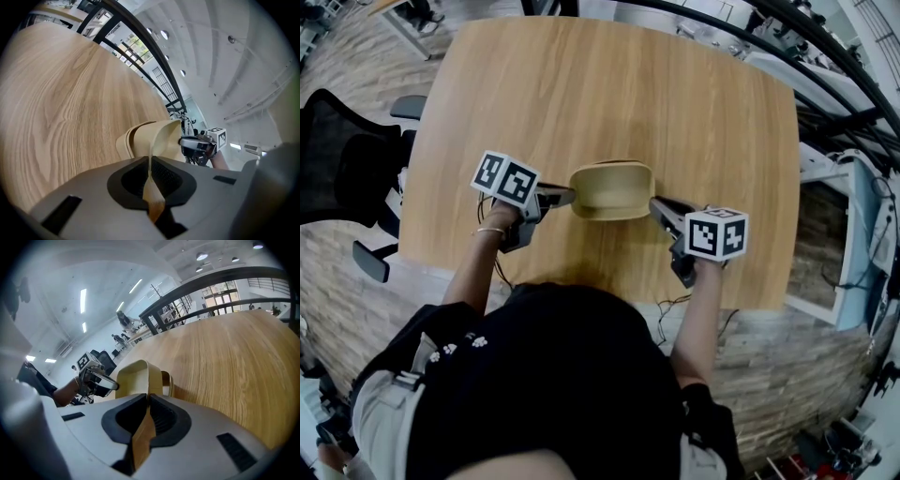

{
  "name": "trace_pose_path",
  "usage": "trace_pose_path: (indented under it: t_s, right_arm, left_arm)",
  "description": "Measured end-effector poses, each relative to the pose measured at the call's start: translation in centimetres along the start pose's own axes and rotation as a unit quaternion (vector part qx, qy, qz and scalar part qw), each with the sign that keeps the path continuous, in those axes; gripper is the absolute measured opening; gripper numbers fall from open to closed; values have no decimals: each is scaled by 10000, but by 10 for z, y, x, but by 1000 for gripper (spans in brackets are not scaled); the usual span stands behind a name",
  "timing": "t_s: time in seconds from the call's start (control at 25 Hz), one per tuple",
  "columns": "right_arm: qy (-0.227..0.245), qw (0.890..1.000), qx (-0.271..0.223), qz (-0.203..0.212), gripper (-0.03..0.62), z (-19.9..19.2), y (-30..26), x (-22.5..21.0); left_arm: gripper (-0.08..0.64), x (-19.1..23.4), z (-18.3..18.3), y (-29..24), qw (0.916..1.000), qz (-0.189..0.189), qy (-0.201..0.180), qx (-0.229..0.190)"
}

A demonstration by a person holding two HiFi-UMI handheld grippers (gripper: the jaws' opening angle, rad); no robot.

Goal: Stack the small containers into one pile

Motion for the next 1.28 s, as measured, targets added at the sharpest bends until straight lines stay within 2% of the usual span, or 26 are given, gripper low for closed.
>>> trace_pose_path:
  t_s: [0.4,0.76,0.84,1.04,1.28]
  right_arm:
    - [107,9990,295,-302,35,4,-16,-6]
    - [275,9971,504,-508,35,5,-26,-14]
    - [393,9963,515,-560,36,6,-28,-14]
    - [687,9953,386,-571,37,6,-25,-13]
    - [674,9960,145,-566,37,4,-17,-17]
  left_arm:
    - [32,11,4,-6,9999,38,84,101]
    - [35,12,5,-9,9998,-78,165,99]
    - [37,11,7,-9,10000,-30,4,79]
    - [38,1,7,-9,9969,198,-753,139]
    - [41,-4,1,-5,9896,388,-1387,48]
Point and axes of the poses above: the fingertips, and each gripper's own axes: y backward along the fingers, x to its left, z out of its top, the point moved 10 cm from there along y, backward along the fingers
